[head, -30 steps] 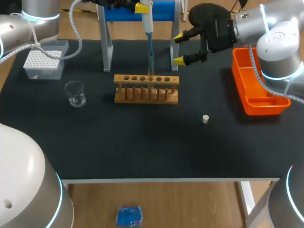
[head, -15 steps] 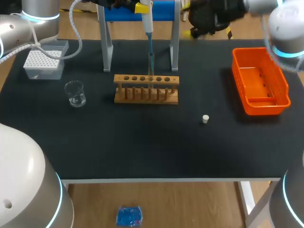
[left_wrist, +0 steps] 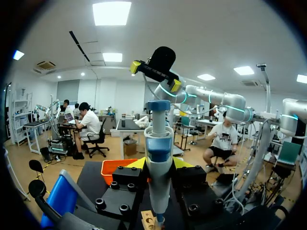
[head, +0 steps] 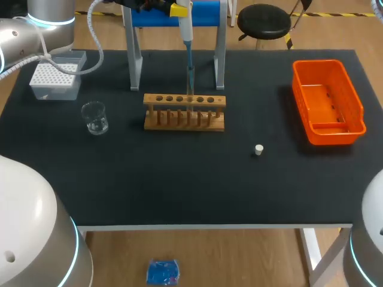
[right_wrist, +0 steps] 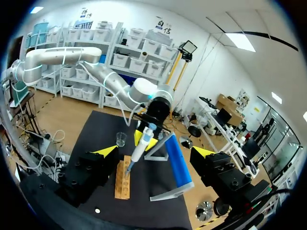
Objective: Invert the test tube, pick up the pipette, mount the tip to pipette, aspirate from beaker and dispense into the tube, eject the tip, return the pipette, and cap with the stopper.
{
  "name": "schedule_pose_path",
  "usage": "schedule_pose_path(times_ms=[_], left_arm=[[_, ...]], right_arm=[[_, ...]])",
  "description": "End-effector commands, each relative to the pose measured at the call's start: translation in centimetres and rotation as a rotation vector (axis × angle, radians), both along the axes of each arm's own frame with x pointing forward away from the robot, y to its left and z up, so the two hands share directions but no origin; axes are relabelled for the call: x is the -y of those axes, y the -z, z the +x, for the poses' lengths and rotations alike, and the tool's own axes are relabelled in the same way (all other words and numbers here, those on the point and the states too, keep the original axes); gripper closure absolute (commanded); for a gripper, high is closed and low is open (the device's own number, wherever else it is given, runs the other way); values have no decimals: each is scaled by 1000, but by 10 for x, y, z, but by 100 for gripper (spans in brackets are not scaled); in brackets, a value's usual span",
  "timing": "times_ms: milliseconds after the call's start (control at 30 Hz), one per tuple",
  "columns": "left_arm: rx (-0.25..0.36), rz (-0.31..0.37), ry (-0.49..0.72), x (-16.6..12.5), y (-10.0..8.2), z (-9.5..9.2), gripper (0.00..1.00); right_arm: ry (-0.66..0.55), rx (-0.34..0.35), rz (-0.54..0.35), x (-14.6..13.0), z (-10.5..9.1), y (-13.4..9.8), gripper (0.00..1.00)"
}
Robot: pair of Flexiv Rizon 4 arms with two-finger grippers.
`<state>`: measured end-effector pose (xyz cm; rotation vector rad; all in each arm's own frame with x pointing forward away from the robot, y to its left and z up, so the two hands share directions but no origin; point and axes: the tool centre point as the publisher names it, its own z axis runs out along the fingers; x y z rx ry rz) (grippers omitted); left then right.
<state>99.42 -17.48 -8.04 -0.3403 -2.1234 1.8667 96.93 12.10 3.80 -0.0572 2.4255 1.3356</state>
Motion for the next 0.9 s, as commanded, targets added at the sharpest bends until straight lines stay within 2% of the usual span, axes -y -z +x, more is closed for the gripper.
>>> schedule_pose_path(times_ms=[33,400,567,800,867,900], left_arm=[[0,1,3,0,0,1,100],[0,1,3,0,0,1,100],[0,1,3,0,0,1,100],[0,1,3,0,0,1,100],[0,1,3,0,0,1,100],[0,1,3,0,0,1,100]], right_arm=[[3,-1,-6,2,-2,-2,0],[3,-1,-6,2,-2,-2,0],[16,-64,-38,-22,-14,-5,0],[72,-164,-23,-46,-15,1,0],[67,-164,-28,-51,-15,3,0],[74,-178,-18,-54,-14,4,14]])
